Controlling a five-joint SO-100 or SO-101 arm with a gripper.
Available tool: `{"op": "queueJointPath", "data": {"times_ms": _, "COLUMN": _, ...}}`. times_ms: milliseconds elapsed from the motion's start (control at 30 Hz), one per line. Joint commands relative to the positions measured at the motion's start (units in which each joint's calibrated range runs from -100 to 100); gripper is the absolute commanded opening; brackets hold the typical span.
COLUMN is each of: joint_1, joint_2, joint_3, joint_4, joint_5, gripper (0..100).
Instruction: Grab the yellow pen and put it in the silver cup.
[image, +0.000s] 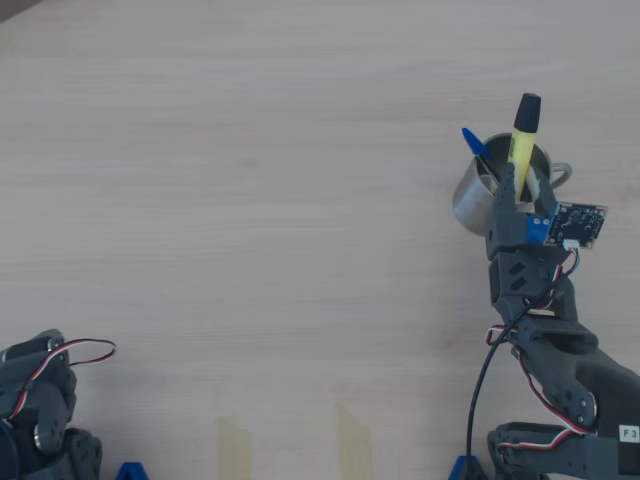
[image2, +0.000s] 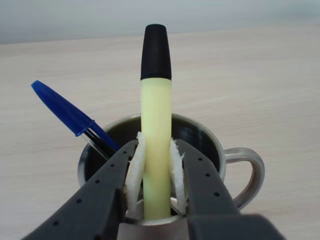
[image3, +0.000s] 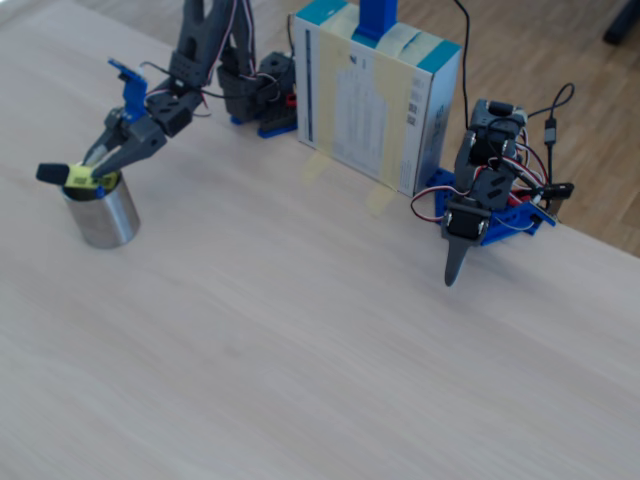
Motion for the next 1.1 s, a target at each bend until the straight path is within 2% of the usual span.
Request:
{"op": "queueJointPath", "data": {"times_ms": 0, "joint_1": 0.5, "joint_2": -0.1, "joint_3": -1.9, "joint_4": 0.6, "joint_5": -0.3, "gripper": 8}}
{"op": "queueJointPath", "data": {"times_ms": 167, "joint_1": 0.6, "joint_2": -0.2, "joint_3": -1.9, "joint_4": 3.4, "joint_5": -0.3, "gripper": 8}}
{"op": "queueJointPath", "data": {"times_ms": 1067, "joint_1": 0.6, "joint_2": -0.8, "joint_3": -2.0, "joint_4": 3.4, "joint_5": -0.2, "gripper": 9}}
